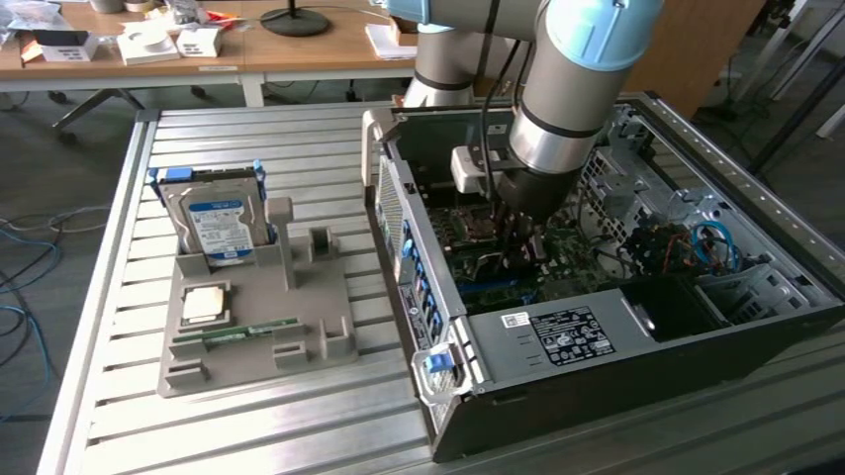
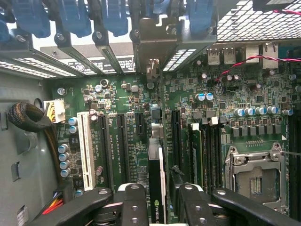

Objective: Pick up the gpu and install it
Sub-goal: 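Insert the gpu into the slot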

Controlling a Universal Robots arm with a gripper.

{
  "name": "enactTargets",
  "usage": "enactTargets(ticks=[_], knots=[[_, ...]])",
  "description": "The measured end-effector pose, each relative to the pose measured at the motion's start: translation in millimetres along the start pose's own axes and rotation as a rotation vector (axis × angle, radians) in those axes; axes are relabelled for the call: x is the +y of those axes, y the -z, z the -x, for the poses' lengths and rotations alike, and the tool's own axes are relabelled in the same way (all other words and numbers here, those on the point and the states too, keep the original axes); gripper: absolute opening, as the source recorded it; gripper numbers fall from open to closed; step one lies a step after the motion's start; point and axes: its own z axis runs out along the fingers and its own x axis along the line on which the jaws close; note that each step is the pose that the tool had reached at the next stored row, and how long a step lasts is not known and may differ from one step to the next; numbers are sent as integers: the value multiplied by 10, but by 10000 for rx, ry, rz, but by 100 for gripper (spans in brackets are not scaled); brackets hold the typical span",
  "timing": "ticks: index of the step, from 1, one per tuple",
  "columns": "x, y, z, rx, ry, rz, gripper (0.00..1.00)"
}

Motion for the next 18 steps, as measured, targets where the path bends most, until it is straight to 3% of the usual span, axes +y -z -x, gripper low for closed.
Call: enactTargets(ticks=[5,8,18], knots=[[0,38,2,-5,0,-1,33],[-1,83,4,-40,0,0,33],[-4,291,16,-51,0,2,33]])
